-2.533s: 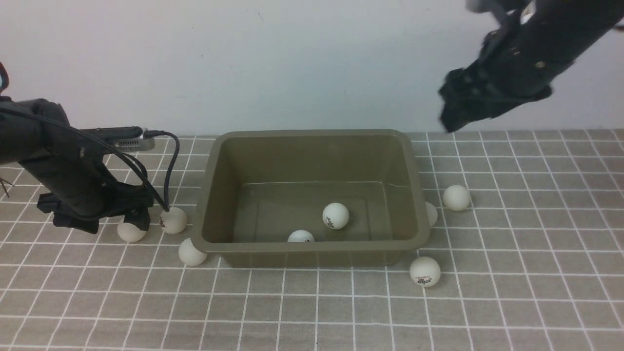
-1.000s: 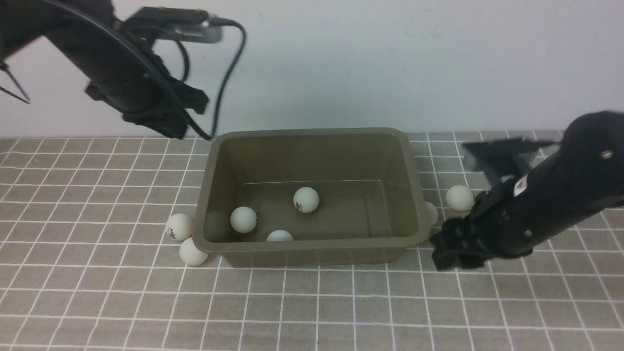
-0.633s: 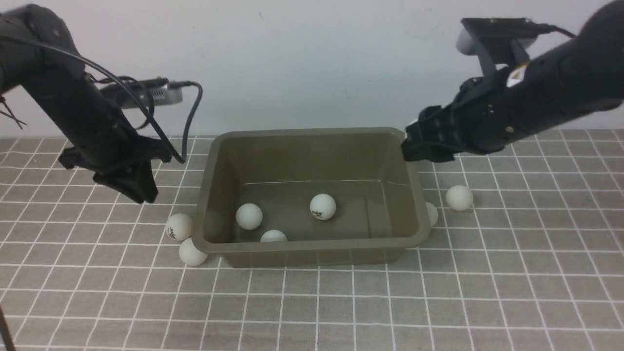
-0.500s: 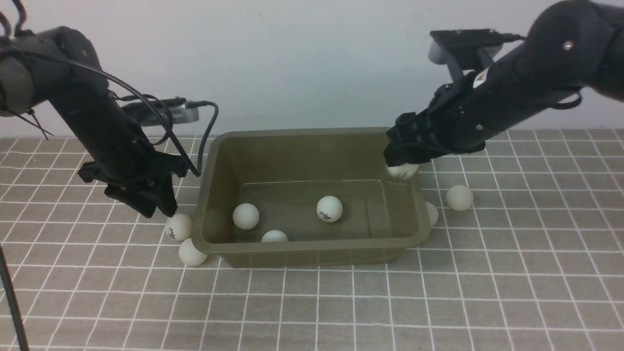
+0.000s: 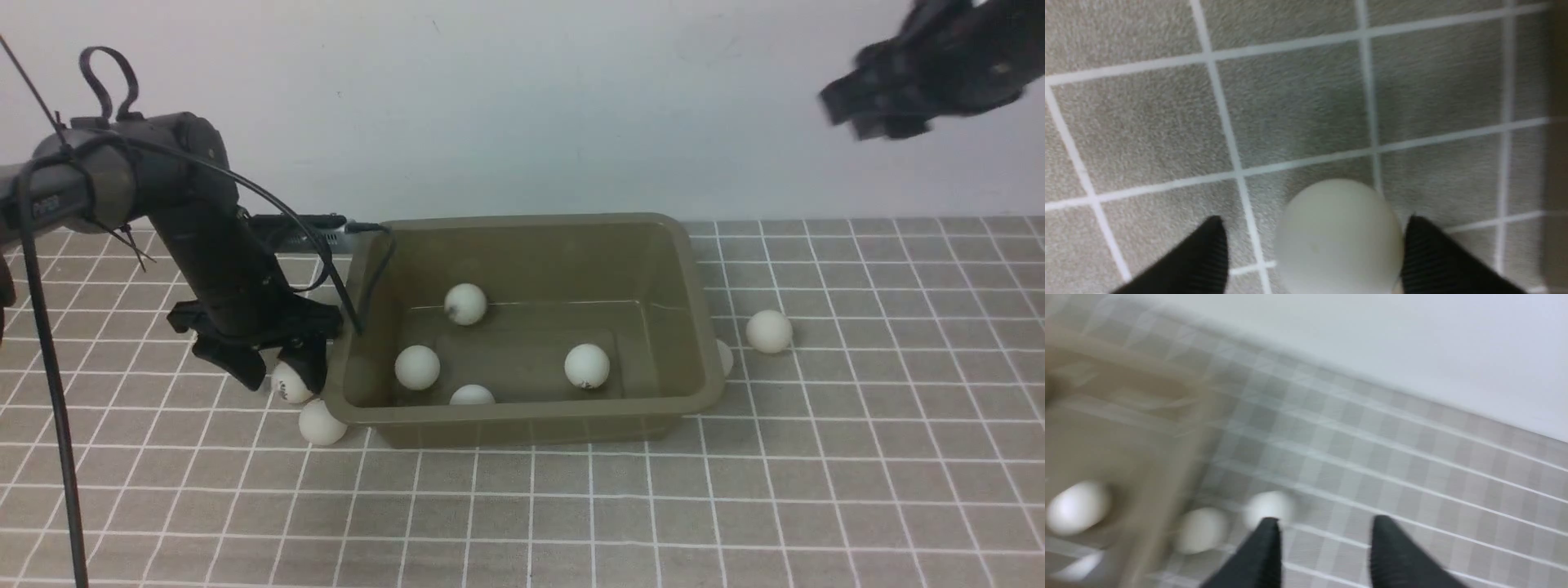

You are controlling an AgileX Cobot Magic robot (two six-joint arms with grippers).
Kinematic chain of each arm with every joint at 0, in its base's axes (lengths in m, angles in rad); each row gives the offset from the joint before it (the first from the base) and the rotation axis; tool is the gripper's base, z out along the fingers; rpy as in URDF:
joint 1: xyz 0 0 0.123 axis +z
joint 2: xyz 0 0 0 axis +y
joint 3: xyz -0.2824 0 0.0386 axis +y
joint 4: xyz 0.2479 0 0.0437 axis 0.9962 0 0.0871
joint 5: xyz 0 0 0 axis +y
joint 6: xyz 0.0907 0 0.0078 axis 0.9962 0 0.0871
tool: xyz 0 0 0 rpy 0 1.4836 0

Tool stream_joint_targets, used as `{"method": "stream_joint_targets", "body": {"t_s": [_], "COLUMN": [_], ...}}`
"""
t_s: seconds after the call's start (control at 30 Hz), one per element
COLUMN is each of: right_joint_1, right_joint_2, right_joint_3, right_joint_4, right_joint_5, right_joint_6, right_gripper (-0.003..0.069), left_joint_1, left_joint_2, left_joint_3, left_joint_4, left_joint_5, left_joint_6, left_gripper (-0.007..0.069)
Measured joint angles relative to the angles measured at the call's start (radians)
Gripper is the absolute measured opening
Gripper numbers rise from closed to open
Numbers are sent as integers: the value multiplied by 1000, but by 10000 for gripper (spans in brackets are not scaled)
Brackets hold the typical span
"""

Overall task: Put the table tennis balls into the box on the grey coffee tablecloth.
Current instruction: 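Reach for and grasp a ping pong ball on the table beside the basket, then drop the ball into the bin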

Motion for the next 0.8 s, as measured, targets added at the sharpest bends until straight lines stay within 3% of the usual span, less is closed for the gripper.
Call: {"method": "stream_joint_targets", "body": {"t_s": [0.03,0.2,0.23,0.33,0.47,0.53,0.6,0.7,0.8], "right_joint_1": [-29,-136,-178,-209,-215,-207,-202,-180,-157], "right_joint_2": [-9,1,35,110,256,334,367,469,533], "right_joint_3": [0,0,0,0,0,0,0,0,0], "right_joint_4": [-3,88,189,313,458,498,501,498,496], "right_joint_5": [2,17,24,15,-44,-76,-93,-142,-163], "right_joint_6": [7,6,-27,-120,-232,-250,-254,-262,-268], "right_gripper": [198,90,67,71,173,272,320,475,548], "left_joint_1": [-2,-3,-3,-7,-52,-93,-119,-197,-240], "left_joint_2": [0,-20,-52,-115,-191,-200,-194,-145,-91], "left_joint_3": [-2,-57,-103,-178,-245,-253,-253,-253,-253], "left_joint_4": [17,78,89,65,-68,-135,-150,-157,-126], "left_joint_5": [7,65,96,111,116,130,133,135,135], "left_joint_6": [0,-26,-33,-38,7,58,75,96,95], "left_gripper": [336,353,353,353,353,353,353,353,358]}}
